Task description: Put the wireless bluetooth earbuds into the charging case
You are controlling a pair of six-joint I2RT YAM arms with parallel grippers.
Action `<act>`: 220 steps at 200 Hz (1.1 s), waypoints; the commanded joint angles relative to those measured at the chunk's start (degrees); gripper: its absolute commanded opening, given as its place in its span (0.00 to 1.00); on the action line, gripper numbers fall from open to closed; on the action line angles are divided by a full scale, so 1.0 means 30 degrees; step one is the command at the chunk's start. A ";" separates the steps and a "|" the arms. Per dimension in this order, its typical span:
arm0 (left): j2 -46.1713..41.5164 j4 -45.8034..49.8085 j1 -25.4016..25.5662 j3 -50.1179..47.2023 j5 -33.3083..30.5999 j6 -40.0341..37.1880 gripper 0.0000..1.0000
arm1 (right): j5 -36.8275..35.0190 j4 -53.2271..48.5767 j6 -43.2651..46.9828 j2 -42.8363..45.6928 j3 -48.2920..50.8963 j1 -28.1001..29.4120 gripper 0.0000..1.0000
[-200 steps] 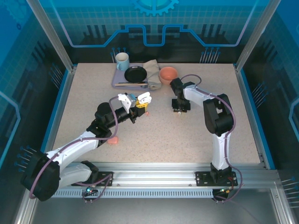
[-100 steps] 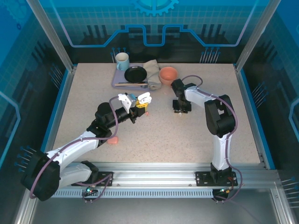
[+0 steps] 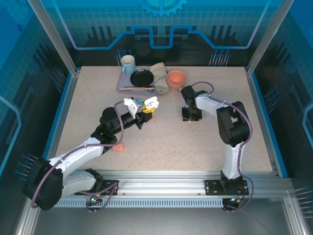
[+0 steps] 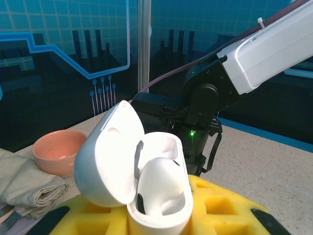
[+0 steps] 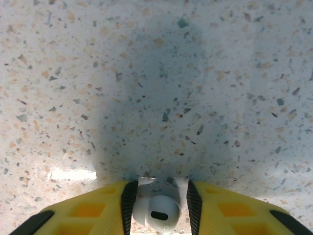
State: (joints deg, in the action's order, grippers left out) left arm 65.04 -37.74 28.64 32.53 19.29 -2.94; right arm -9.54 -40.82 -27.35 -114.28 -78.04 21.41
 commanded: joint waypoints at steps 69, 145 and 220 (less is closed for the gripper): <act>0.0002 -0.0429 -0.0160 0.0669 0.0163 0.0130 0.00 | -0.0548 -0.1520 -0.1059 -0.0080 0.0178 0.0422 0.39; -0.0076 -0.0370 -0.0145 0.0676 0.0094 0.0086 0.00 | -0.0022 -0.1680 -0.1261 -0.0139 0.0232 0.0299 0.35; -0.0130 -0.0202 -0.0149 0.0677 0.0097 0.0017 0.00 | 0.0031 -0.1308 -0.0425 0.0193 0.0539 -0.0192 0.30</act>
State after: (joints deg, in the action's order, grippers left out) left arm 65.25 -37.69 28.64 32.60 19.29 -2.94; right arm -9.61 -41.52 -30.17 -114.15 -77.97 21.65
